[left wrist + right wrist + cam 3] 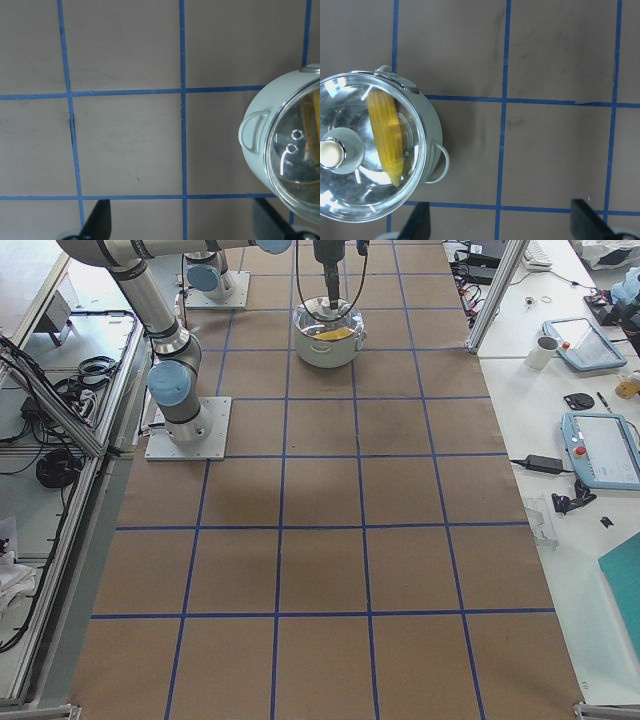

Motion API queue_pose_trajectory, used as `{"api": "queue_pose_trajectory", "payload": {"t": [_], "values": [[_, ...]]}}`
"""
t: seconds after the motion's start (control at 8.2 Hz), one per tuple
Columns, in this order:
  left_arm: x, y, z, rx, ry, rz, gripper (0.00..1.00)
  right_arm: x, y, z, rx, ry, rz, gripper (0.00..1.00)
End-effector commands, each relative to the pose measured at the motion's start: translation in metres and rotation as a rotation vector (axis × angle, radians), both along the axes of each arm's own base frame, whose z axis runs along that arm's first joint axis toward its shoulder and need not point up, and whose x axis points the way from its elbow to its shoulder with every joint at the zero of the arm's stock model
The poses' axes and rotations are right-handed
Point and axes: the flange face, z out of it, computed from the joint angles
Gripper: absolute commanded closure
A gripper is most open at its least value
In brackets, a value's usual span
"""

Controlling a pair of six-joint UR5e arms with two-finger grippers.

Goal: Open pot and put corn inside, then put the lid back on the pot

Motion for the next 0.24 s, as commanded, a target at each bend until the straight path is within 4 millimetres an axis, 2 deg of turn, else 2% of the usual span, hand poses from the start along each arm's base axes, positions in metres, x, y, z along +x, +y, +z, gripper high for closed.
{"api": "queue_pose_trajectory", "payload": {"t": [0.0,0.12], "values": [[0.0021,-0.0010,-0.0007,0.001,0.001,0.002,0.00,-0.0006,-0.0006,-0.0007,-0.002,0.006,0.006,0.00],[0.0016,-0.0007,-0.0014,0.003,0.000,0.000,0.00,-0.0004,-0.0004,-0.0010,0.001,0.005,0.006,0.00]]}}
